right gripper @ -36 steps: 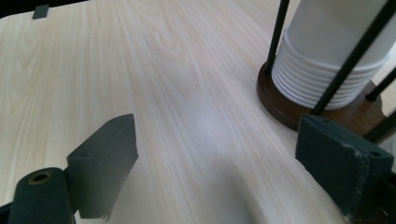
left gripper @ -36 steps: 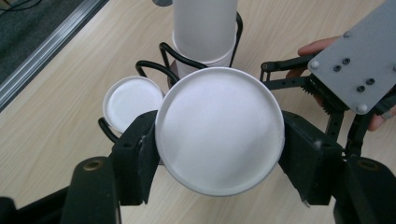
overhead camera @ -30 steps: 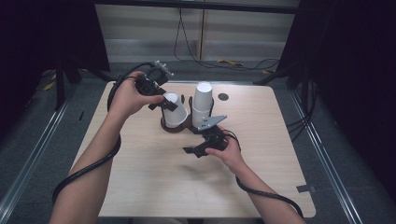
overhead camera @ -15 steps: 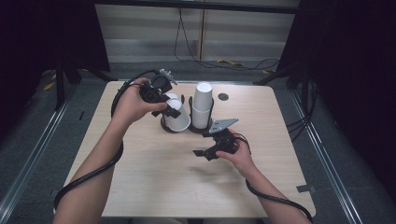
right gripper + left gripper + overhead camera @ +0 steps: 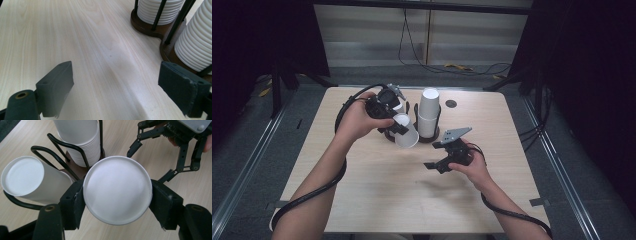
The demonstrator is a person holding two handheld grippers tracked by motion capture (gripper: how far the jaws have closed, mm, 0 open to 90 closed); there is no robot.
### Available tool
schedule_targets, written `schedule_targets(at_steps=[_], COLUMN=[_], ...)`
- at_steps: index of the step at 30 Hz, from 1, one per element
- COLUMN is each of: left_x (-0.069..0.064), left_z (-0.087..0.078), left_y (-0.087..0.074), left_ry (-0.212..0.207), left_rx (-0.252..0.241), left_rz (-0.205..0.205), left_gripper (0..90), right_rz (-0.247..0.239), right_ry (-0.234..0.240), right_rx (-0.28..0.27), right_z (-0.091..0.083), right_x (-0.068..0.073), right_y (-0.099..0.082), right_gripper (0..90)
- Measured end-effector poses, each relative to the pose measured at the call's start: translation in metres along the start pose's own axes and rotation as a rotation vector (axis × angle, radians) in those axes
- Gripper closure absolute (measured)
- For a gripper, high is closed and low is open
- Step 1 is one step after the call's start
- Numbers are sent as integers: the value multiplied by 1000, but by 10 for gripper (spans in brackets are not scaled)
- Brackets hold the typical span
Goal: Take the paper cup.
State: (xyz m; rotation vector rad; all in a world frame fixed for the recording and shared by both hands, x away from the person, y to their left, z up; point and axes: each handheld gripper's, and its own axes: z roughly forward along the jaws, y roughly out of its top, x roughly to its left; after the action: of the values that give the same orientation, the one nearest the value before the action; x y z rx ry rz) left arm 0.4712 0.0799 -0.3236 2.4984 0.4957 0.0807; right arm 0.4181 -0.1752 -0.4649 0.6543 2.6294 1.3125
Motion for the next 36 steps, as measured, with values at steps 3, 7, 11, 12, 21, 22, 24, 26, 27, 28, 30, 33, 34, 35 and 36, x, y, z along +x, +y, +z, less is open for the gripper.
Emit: schedule_targets(at_steps=[3,7,11,12,21,22,24,26,27,28,30,33,34,35,36], left_x=[-1,-5,-9,-10,-13,-13,-14,-15,-16,-16,-16,-17,-18,-18,-19], left_z=[4,10,14,14,22,23,25,26,27,28,29,31,32,33,34], left_y=[-1,-1,0,0,1,1,1,1,1,1,2,2,3,3,4], left_ry=[-6,-17,-23,-27,-37,-40,-44,-47,-47,-49,-47,-50,-52,-51,-49], left_rx=[5,-2,6,7,14,13,14,16,12,20,19,13,20,22,22], left_rz=[5,0,18,24,26,26,28,28,24,32,32,26,28,37,35], left_gripper=[340,340,340,340,340,340,340,340,340,340,340,340,340,340,340], right_rz=[-1,-4,-5,-5,-1,0,2,-6,-6,-5,-4,-7,-9,-10,-11], right_ry=[10,8,12,13,23,25,28,31,30,32,31,32,32,30,26], right_rx=[-4,10,19,17,9,12,18,21,21,17,11,10,10,12,12], right_z=[-4,-5,-5,-6,-7,-7,-6,-7,-7,-8,-9,-11,-11,-12,-12], right_x=[0,-1,0,0,2,2,3,3,3,3,3,3,4,4,4], right_y=[-2,-6,-7,-6,-6,-6,-6,-7,-7,-6,-5,-4,-4,-4,-4], right_gripper=[124,124,124,124,124,124,125,125,125,124,125,125,125,125,125])
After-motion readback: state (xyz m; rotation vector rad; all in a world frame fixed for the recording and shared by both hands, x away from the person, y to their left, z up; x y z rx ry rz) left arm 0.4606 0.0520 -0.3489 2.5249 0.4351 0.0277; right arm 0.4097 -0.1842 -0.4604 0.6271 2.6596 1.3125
